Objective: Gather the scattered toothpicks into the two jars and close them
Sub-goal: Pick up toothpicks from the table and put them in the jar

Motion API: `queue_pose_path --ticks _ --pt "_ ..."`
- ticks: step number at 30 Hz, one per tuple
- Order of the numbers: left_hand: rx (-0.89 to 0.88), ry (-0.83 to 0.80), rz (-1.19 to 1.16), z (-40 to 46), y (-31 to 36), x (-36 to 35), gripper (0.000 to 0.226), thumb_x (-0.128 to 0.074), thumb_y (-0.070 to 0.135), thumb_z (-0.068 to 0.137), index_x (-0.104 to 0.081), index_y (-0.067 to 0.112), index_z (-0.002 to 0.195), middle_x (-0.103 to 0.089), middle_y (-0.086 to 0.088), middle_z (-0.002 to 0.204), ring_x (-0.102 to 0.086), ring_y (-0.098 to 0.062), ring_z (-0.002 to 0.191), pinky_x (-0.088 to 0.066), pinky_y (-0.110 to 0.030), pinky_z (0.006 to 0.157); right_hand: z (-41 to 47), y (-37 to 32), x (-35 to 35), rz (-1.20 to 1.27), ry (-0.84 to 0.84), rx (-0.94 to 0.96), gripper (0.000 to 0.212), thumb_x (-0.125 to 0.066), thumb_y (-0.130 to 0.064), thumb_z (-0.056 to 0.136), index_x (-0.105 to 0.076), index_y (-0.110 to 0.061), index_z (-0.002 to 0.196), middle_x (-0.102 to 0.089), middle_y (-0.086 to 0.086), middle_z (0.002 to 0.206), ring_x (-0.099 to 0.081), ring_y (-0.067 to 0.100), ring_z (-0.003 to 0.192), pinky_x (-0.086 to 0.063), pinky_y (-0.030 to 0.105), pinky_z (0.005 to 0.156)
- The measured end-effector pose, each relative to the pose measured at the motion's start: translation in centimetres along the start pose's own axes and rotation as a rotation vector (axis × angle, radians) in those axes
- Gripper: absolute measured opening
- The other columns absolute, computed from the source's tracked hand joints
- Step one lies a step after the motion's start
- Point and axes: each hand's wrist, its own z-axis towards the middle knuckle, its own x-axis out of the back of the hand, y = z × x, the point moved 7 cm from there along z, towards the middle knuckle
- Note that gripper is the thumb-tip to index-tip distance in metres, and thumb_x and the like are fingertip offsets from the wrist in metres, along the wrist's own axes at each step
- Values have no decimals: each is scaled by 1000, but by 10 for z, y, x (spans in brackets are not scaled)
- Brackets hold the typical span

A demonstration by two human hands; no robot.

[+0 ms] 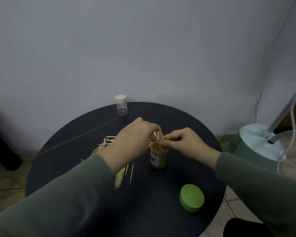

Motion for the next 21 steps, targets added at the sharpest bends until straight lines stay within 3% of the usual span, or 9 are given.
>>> queue_pose_path --ticks 3,6,10,14,18,21 --pt "81 49 -138 -2 -3 3 31 -60 32 92 -55 32 123 -60 5 109 -54 -11 102 -45 -25 84 -1 2 2 -37 -33 -30 14 -73 -30 80 -75 -29 95 -69 -21 77 -60 -14 77 -43 5 61" --pt "83 120 -225 -6 -5 7 17 -69 34 86 -59 31 99 -63 12 95 -57 -5 90 -48 -20 75 -1 2 3 -77 -22 -33 13 -74 -34 79 -75 -31 91 -69 -18 82 -61 -10 83 -44 8 66" --pt "126 170 -387 -8 -9 6 18 -75 35 80 -57 35 83 -59 16 78 -55 2 74 -39 -13 62 -1 1 2 -91 -24 -39 14 -73 -33 80 -75 -27 93 -65 -15 81 -59 -8 80 -39 10 67" --pt "119 185 -430 -7 -11 -7 9 -67 34 87 -58 37 89 -58 17 84 -54 1 84 -37 -14 66 0 5 0 -99 -57 -80 14 -70 -34 83 -74 -28 95 -64 -17 78 -58 -9 78 -38 10 66" --pt "94 145 -325 -4 -5 -15 21 -53 37 95 -56 38 116 -51 11 96 -49 -5 91 -36 -16 70 1 9 -1 -179 -78 -96 21 -67 -42 83 -74 -29 99 -64 -14 88 -59 3 92 -47 27 83" --pt "-13 122 -165 -3 6 -16 22 -46 35 99 -59 33 116 -54 14 94 -43 -8 95 -37 -22 74 1 6 1 -235 -99 -63 16 -68 -44 82 -74 -36 94 -65 -12 89 -59 4 91 -49 33 87"
